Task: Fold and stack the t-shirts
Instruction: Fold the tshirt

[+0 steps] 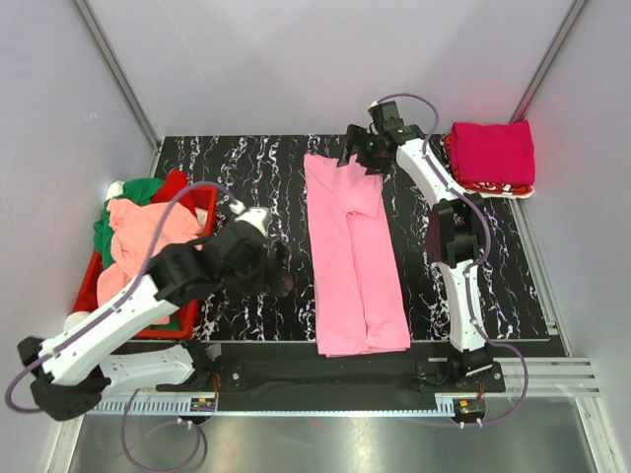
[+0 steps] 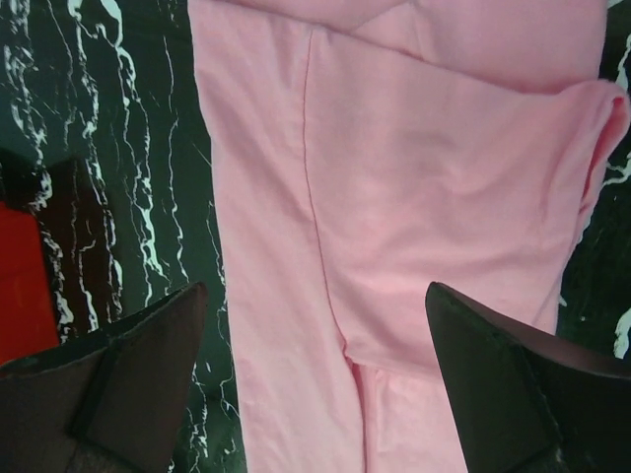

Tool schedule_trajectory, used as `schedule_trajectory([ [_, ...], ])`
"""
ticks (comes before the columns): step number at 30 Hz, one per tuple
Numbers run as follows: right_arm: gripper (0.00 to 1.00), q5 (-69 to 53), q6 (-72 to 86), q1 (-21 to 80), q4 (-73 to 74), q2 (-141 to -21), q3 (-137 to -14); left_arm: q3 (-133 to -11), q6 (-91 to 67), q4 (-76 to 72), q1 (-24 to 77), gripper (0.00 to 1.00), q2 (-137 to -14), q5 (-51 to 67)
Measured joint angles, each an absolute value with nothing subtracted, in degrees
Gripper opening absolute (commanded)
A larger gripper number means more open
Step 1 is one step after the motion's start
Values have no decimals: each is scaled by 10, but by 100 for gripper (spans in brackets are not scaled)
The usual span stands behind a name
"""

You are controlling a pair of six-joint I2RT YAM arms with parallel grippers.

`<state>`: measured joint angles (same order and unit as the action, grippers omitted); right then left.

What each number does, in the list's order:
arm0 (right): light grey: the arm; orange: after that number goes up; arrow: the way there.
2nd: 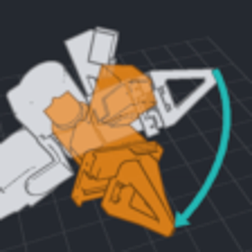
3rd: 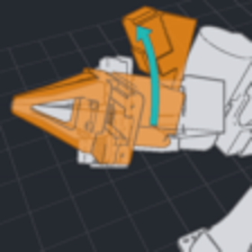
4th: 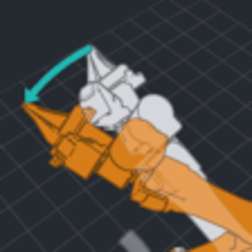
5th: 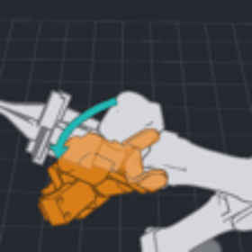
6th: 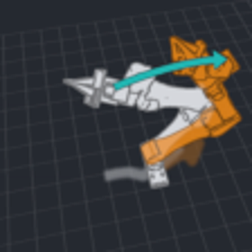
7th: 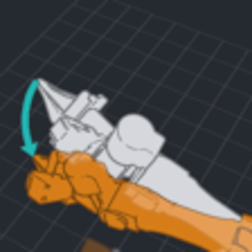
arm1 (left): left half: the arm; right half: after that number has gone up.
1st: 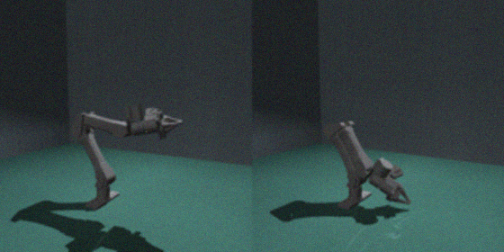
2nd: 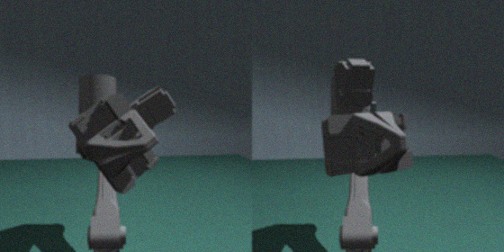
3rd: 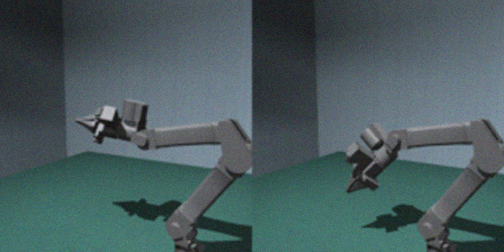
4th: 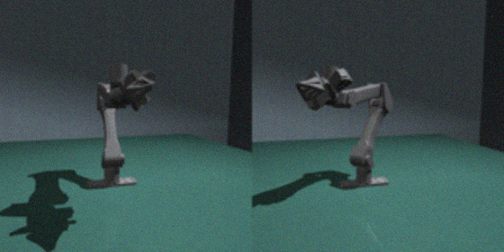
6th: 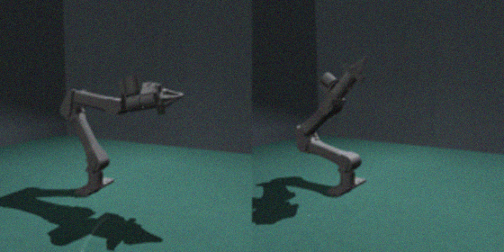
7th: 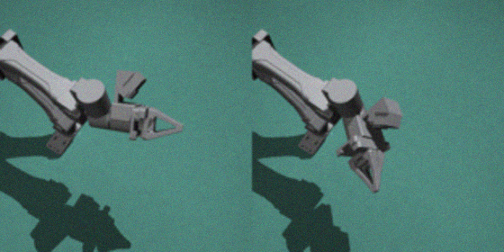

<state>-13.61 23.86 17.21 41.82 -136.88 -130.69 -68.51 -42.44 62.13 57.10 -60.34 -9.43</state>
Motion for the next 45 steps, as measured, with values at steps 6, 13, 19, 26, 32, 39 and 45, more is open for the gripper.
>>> schedule_trajectory([
  [6, 100, -54, 225, 233, 441, -1351, -1258, -684, -341, 649, 478, 94, -525, -129],
  [13, 100, 23, 216, 292, 496, -1379, -1254, -627, -283, 635, 444, 94, -492, -155],
  [19, 99, 49, 216, 288, 511, -1435, -1303, -578, -267, 608, 432, 94, -462, -164],
  [26, 100, 71, 239, 279, 545, -1509, -1424, -547, -256, 562, 429, 96, -428, -166],
  [32, 100, 67, 305, 245, 527, -1553, -1500, -529, -253, 532, 426, 98, -406, -169],
  [39, 100, 60, 373, 205, 479, -1567, -1517, -522, -253, 519, 416, 98, -407, -172],
  [45, 100, 36, 407, 192, 454, -1567, -1513, -519, -253, 514, 415, 99, -412, -172],
])
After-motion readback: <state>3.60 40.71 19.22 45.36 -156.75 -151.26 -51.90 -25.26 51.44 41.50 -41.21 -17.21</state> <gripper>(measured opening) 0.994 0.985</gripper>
